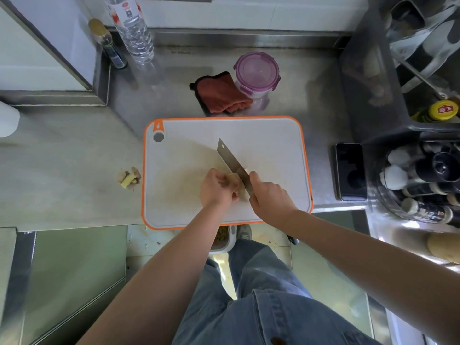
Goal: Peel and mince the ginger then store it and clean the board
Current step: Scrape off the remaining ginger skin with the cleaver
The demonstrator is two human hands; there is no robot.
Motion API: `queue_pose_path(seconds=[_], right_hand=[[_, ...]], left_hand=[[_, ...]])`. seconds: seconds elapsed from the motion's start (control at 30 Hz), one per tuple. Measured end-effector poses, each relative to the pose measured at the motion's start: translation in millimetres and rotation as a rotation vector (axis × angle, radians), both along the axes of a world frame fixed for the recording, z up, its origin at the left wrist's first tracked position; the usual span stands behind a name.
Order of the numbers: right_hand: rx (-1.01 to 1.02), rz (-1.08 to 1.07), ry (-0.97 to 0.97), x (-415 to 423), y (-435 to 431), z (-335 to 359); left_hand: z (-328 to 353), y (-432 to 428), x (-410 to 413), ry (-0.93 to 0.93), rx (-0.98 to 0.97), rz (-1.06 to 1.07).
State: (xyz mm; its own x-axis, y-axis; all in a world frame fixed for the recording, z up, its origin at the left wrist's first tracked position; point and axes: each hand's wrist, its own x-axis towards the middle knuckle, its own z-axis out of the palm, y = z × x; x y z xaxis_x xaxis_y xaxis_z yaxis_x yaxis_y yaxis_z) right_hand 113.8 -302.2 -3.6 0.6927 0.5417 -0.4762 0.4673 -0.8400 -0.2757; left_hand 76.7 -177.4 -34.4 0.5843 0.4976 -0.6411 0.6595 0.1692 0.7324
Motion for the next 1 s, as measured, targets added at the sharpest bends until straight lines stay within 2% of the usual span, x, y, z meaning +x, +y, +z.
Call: queue_pose_path(seconds=[0.3, 0.47, 0.63, 1.0], right_hand=[[0.152, -0.082, 0.014, 17, 12, -7], [0.215, -0.07, 0.013, 28, 7, 11], [0.119, 0.038, 0.018, 28, 4, 27], [0.007, 0.064, 0.016, 12, -11, 33]], left_hand=[[-3, 0, -4, -0.012, 0.036, -0.022], [0, 0, -2, -0.012, -0.039, 0.044], [2, 1, -3, -0.027, -0.026, 0.041], [-1, -1, -3, -0.036, -0.042, 0.069]])
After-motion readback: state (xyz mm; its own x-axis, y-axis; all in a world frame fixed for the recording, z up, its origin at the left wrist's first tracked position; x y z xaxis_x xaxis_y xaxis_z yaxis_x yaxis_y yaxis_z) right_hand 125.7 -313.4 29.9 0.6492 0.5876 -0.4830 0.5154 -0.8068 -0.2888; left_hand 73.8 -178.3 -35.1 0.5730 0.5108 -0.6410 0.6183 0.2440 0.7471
